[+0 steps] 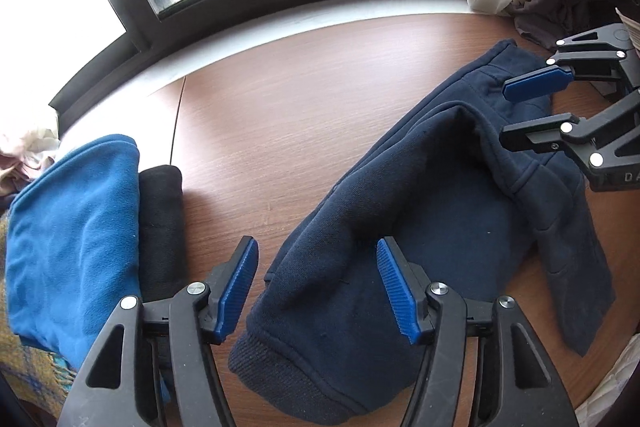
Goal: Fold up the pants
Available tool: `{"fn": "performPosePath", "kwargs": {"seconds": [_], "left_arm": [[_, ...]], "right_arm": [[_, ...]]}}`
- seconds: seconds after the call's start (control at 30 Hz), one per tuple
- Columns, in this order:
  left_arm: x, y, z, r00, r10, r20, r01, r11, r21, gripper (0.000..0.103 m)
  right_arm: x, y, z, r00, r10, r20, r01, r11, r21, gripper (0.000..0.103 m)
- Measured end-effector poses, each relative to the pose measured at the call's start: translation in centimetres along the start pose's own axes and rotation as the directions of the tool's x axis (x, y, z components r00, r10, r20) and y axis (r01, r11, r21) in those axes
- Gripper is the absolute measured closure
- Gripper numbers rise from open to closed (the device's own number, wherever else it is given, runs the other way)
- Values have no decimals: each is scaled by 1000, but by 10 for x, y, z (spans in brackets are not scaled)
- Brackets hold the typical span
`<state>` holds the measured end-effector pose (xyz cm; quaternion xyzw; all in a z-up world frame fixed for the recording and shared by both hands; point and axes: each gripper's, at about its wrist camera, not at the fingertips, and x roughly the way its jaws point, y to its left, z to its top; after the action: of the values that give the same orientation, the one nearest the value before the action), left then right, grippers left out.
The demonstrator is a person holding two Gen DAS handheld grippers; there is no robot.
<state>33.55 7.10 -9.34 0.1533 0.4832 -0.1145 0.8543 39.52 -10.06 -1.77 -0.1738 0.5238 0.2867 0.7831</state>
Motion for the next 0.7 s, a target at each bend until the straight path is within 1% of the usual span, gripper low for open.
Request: {"fn": "performPosePath", "kwargs": {"seconds": [0.07, 0.13, 0.2, 0.27, 0.33, 0.37, 0.4, 0.5, 0.57, 0.63, 0.7], "left_arm": [[-18, -7, -2, 999, -9, 52, 9, 1000, 4, 42], [-37, -16, -6, 993, -42, 108, 40, 999, 20, 42], [-53, -28, -11, 986, -57, 159, 49, 997, 51, 42], [-68, -43, -17, 975, -78, 209, 59, 994, 93, 42], [-77, -57, -22, 966, -96, 239, 67, 990, 124, 42], [-79, -63, -26, 963, -112, 246, 80, 988, 136, 42], [-81, -69, -29, 961, -127, 246, 93, 985, 144, 42], [-82, -85, -42, 961, -163, 222, 130, 979, 154, 42], [-82, -97, -52, 962, -171, 211, 137, 976, 167, 42], [-81, -107, -63, 967, -169, 193, 132, 973, 191, 42], [-81, -115, -72, 969, -176, 173, 139, 969, 207, 42]], "right_arm": [[-22, 8, -11, 998, -28, 58, 28, 1000, 12, 61], [-43, 18, -24, 992, -61, 115, 59, 998, 19, 61], [-64, 28, -37, 981, -101, 169, 95, 995, 43, 61], [-81, 33, -51, 967, -123, 223, 108, 991, 78, 61], [-96, 41, -68, 954, -155, 258, 130, 985, 111, 61], [-103, 44, -77, 948, -169, 268, 140, 982, 123, 61], [-104, 48, -80, 945, -182, 274, 150, 980, 133, 61], [-115, 60, -106, 937, -211, 278, 173, 972, 157, 61], [-118, 68, -123, 932, -240, 270, 204, 967, 154, 61], [-118, 78, -136, 933, -250, 257, 217, 965, 149, 61], [-118, 83, -149, 941, -244, 234, 214, 966, 147, 61]]}}
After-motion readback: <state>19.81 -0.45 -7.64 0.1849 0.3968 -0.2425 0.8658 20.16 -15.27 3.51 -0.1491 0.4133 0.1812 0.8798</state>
